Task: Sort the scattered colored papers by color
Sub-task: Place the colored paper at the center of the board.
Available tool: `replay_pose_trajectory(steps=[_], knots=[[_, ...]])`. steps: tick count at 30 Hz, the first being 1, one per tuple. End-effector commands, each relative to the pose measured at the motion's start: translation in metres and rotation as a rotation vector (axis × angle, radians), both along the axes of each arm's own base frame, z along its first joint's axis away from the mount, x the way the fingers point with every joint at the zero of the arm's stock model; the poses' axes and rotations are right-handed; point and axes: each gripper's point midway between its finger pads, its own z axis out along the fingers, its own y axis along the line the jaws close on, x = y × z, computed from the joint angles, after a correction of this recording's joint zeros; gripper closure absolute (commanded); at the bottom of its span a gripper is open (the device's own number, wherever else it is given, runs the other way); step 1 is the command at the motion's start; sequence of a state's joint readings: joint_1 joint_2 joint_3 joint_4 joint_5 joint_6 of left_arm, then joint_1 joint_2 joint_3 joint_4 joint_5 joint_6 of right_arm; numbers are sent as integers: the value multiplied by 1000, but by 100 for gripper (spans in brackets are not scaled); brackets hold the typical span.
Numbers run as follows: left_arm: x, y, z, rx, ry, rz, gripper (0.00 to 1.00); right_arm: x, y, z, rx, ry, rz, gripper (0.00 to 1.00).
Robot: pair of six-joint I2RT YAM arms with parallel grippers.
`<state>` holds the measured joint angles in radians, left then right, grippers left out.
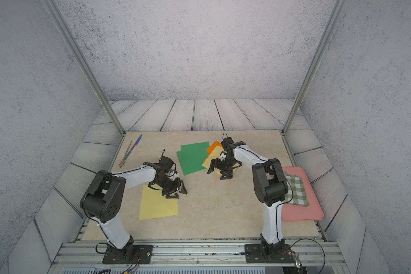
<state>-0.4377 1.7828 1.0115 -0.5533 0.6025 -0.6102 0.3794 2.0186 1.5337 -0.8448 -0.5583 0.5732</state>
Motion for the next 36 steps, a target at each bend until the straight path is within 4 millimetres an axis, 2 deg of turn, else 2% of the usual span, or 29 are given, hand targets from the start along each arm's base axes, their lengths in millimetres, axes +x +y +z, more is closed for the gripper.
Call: replay_pose_trajectory(steps=[1,10,15,17,19,22,26,28,32,36], knots=[[-27,14,-15,95,61,-11,39,-2,2,15,26,-36,5,14],[-62,41,-25,192,104,-10,38,-4,5,13,49,-38,8,14],[-69,52,-25,239,108,6,38,-9,4,12,52,-31,19,14],[-69,50,-18,222,87,6,38,-11,2,12,48,-38,23,14],[-60,42,-3,164,18,7,38,-10,1,14,45,-53,21,14],[-35,26,33,78,-125,6,37,-5,0,20,40,-83,15,14],[3,8,84,6,-283,7,35,11,-8,36,49,-125,-30,14],[20,-1,102,-16,-331,3,35,22,-16,46,61,-150,-69,14],[53,-22,114,-36,-344,-31,34,39,-39,60,67,-171,-144,14],[87,-44,116,-46,-331,-72,35,52,-60,60,45,-175,-190,14]])
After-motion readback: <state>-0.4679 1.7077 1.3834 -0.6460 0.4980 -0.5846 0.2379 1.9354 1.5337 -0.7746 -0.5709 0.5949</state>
